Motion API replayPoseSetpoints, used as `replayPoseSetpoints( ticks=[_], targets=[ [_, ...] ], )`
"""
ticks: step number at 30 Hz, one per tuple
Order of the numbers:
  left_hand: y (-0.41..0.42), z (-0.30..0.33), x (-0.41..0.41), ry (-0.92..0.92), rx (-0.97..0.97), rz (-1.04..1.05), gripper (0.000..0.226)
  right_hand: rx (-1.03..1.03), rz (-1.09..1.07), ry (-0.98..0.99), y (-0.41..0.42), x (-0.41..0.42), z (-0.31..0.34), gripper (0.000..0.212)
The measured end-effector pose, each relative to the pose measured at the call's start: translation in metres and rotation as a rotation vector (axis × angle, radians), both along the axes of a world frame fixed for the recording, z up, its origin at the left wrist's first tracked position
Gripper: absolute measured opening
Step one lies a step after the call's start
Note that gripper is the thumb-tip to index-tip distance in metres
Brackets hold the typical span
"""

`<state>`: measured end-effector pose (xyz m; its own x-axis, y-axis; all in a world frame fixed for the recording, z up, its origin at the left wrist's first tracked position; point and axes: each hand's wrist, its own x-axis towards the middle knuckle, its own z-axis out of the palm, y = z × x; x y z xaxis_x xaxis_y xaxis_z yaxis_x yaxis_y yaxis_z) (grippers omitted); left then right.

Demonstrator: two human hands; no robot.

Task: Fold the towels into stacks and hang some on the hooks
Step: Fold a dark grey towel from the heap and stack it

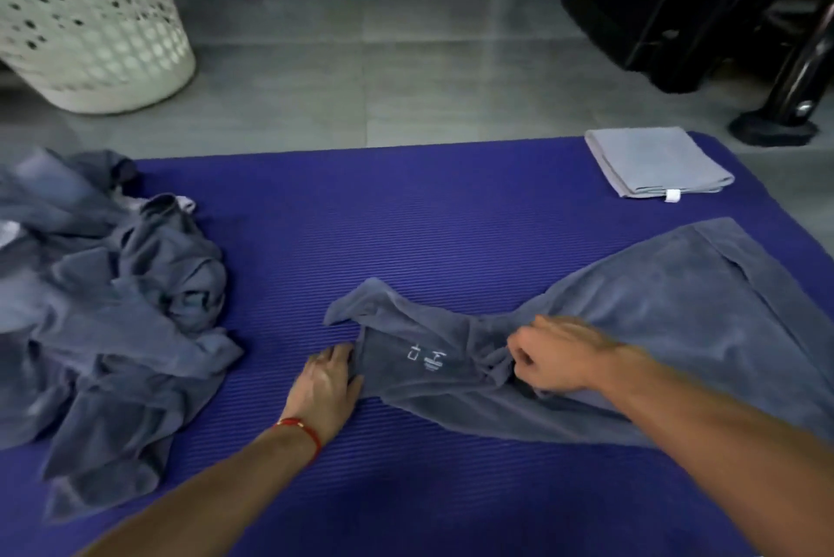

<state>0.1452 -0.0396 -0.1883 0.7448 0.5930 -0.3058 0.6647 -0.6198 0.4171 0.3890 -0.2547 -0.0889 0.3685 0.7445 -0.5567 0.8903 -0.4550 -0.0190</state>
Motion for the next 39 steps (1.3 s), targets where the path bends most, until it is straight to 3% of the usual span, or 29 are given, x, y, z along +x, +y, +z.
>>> replayPoseSetpoints(
  ticks=[4, 8, 12, 16, 20, 24, 27, 31, 36, 39],
  targets=[
    [-0.015, 0.011, -0.003, -0.117, -0.206, 0.273, 0.008, 0.050, 0.109, -0.049, 0.050, -0.001, -0.002, 0.013],
    [-0.036, 0.019, -0.024, -0.320, -0.344, 0.535, 0.019, 0.115, 0.147, -0.011, 0.101, -0.002, -0.017, 0.030],
    [-0.043, 0.022, -0.072, -0.314, -0.294, 0.706, 0.016, 0.147, 0.186, 0.118, 0.151, -0.018, -0.035, 0.049],
    [-0.058, 0.020, -0.109, -0.273, -0.407, 0.751, 0.005, 0.133, 0.330, 0.171, 0.182, -0.054, -0.062, 0.053],
    [-0.070, 0.025, -0.121, -0.269, -0.519, 0.616, 0.042, 0.186, 0.423, 0.108, 0.199, -0.067, -0.074, 0.025],
    [-0.065, 0.022, -0.123, -0.274, -0.441, 0.601, 0.043, 0.392, 0.278, -0.092, 0.234, -0.032, -0.064, 0.024],
    [-0.060, 0.025, -0.117, -0.258, -0.351, 0.634, 0.019, 0.523, 0.088, -0.151, 0.271, 0.003, -0.045, 0.020],
    [-0.037, 0.025, -0.116, -0.279, -0.246, 0.697, 0.023, 0.568, -0.036, -0.074, 0.316, 0.018, -0.036, 0.016],
    [-0.010, 0.015, -0.132, -0.280, -0.304, 0.831, 0.024, 0.737, -0.266, 0.132, 0.344, 0.015, -0.070, 0.009],
    [-0.009, -0.001, -0.142, -0.210, -0.357, 0.828, 0.016, 0.583, -0.203, 0.285, 0.336, 0.010, -0.101, 0.037]
  ],
)
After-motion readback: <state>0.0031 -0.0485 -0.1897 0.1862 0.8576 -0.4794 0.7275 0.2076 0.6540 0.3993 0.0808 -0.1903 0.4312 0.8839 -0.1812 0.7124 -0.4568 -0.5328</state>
